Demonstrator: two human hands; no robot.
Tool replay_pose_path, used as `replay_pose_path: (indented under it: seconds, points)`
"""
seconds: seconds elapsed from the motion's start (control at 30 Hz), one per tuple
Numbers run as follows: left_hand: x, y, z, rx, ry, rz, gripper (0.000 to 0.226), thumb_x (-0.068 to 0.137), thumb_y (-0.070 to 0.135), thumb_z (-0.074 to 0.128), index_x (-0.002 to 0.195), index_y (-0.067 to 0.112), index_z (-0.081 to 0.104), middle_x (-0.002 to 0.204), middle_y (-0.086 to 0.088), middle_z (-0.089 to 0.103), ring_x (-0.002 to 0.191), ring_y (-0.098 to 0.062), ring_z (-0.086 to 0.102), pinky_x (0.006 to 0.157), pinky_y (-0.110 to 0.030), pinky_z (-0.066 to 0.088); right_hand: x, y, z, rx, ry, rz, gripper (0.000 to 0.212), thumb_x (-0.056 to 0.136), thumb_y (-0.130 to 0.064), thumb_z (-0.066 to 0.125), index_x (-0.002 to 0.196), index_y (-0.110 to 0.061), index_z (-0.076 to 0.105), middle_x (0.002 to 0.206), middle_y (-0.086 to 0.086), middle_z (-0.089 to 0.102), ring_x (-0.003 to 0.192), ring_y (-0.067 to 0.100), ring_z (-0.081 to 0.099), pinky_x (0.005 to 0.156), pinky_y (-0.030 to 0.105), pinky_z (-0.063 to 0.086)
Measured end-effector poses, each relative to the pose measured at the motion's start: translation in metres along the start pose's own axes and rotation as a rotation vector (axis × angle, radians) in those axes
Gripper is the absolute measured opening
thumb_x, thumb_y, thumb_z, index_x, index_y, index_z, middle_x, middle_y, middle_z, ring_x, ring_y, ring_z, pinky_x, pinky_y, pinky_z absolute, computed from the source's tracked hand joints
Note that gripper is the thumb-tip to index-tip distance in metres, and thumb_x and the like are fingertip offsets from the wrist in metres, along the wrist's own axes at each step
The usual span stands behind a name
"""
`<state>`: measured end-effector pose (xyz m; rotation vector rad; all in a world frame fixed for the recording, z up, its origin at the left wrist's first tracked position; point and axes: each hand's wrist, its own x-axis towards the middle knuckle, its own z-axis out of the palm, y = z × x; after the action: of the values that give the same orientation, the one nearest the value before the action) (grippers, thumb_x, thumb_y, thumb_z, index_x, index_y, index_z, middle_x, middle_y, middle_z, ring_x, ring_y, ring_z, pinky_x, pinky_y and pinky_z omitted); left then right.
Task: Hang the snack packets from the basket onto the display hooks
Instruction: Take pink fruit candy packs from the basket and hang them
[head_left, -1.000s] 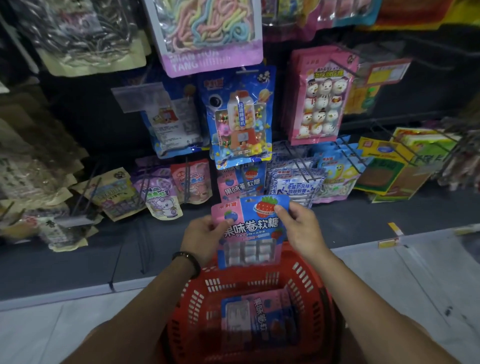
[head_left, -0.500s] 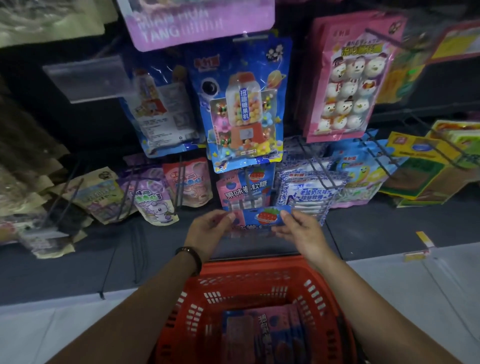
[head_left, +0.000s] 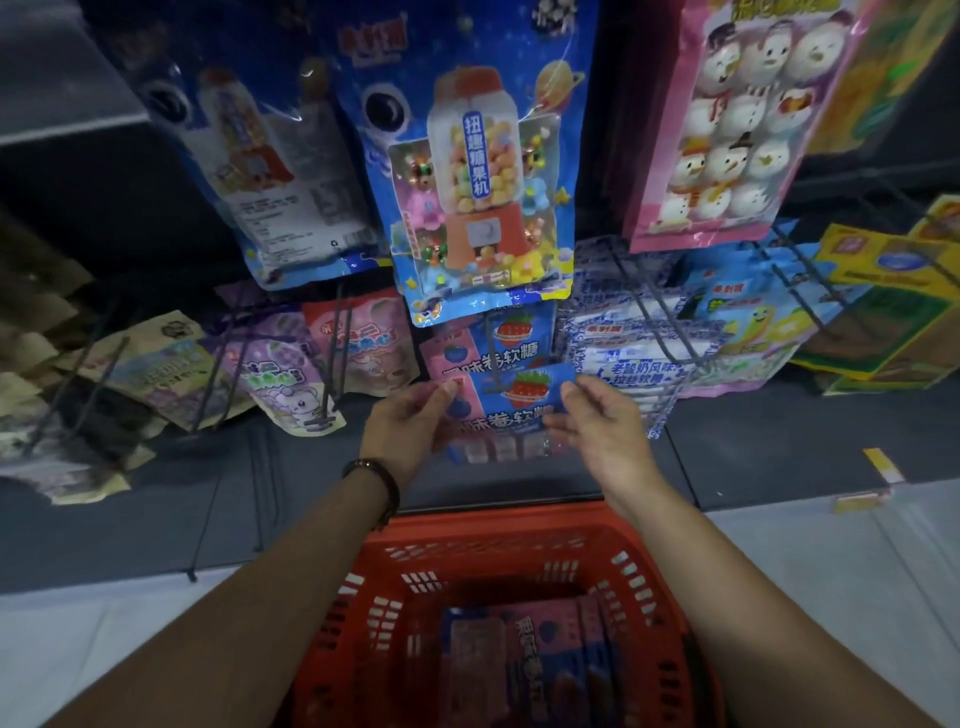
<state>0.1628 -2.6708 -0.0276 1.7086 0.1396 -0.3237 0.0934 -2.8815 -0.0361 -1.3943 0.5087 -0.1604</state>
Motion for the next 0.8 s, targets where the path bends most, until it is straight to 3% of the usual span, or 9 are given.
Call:
replay_pose_path:
  seconds: [0.13,0.2,0.3,0.4,0.43,0.57,0.63,0.7,0.8]
  points:
    - [0.007,0.001,0.001,0.019,0.040,0.014,0.017,0.102,0.030,0.069,0.094,0.019,0.080,0.081,0.003,0.082,0.061,-0.012,0.073,0.058,-0.025,0.062,-0.002,-0.002,0.003,0.034,-0.026,-0.031,0.021,0.109,-0.012,0.056,0.105,-0.029,0.067,0.100,0.001,0.071,0.098,0.028,0.071,0.094,0.048,0.059]
    - [0.010,0.004,0.002,0.010,0.047,-0.014,0.018,0.101,0.031,0.070,0.092,0.020,0.080,0.085,0.000,0.083,0.071,-0.020,0.073,0.068,-0.035,0.064,-0.004,-0.002,0.003,-0.004,-0.044,-0.060,0.025,0.107,-0.013,0.061,0.110,-0.037,0.069,0.100,-0.008,0.073,0.103,0.026,0.072,0.099,0.051,0.058]
    - [0.015,0.012,0.005,0.017,0.062,-0.041,0.021,0.098,0.037,0.073,0.089,0.020,0.082,0.094,-0.008,0.083,0.081,-0.030,0.073,0.086,-0.051,0.065,-0.008,0.002,0.003,-0.125,-0.062,-0.090,0.027,0.103,-0.024,0.066,0.119,-0.045,0.066,0.106,-0.029,0.075,0.109,0.019,0.072,0.105,0.053,0.056]
    - [0.020,0.021,0.010,0.026,0.080,-0.059,0.022,0.097,0.037,0.075,0.083,0.022,0.082,0.100,-0.015,0.082,0.081,-0.031,0.071,0.087,-0.056,0.062,-0.012,0.006,0.003,-0.236,-0.082,-0.056,0.052,0.089,-0.050,0.068,0.138,-0.035,0.062,0.115,-0.019,0.069,0.115,0.023,0.071,0.105,0.057,0.056]
    - [0.024,0.023,0.011,0.024,0.087,-0.060,0.023,0.097,0.037,0.076,0.079,0.025,0.083,0.103,-0.019,0.080,0.081,-0.032,0.070,0.088,-0.058,0.061,-0.013,0.008,0.002,-0.258,-0.101,-0.050,0.056,0.083,-0.055,0.067,0.136,-0.036,0.062,0.116,-0.015,0.069,0.112,0.023,0.073,0.102,0.058,0.057]
    - [0.035,0.023,0.012,0.083,0.106,-0.062,0.019,0.091,0.050,0.078,0.082,0.033,0.083,0.099,-0.016,0.082,0.092,-0.041,0.079,0.086,-0.063,0.062,-0.012,0.014,-0.001,-0.321,-0.148,-0.018,0.015,0.092,-0.041,0.068,0.107,-0.041,0.068,0.100,-0.012,0.073,0.100,0.020,0.076,0.096,0.054,0.061]
    - [0.038,0.023,0.012,0.107,0.116,-0.061,0.020,0.092,0.051,0.077,0.089,0.031,0.080,0.099,-0.014,0.082,0.093,-0.040,0.079,0.085,-0.062,0.062,-0.010,0.019,-0.002,-0.360,-0.197,0.005,0.010,0.100,-0.028,0.068,0.100,-0.036,0.072,0.092,-0.009,0.075,0.091,0.022,0.078,0.089,0.050,0.064]
    - [0.043,0.020,0.010,0.114,0.108,-0.066,0.030,0.089,0.056,0.078,0.093,0.027,0.077,0.102,-0.015,0.081,0.091,-0.037,0.079,0.085,-0.061,0.063,-0.011,0.023,-0.005,-0.427,-0.283,0.051,0.015,0.103,-0.021,0.066,0.096,-0.031,0.072,0.095,-0.004,0.076,0.083,0.023,0.079,0.074,0.034,0.063]
    - [0.064,-0.006,-0.005,0.250,0.110,-0.061,0.075,0.060,0.092,0.072,0.099,0.028,0.075,0.095,-0.005,0.081,0.091,-0.036,0.079,0.085,-0.057,0.064,-0.018,0.024,-0.013,-0.563,-0.430,0.096,0.015,0.106,-0.020,0.062,0.097,-0.026,0.072,0.101,0.004,0.077,0.076,0.014,0.074,0.058,0.013,0.050]
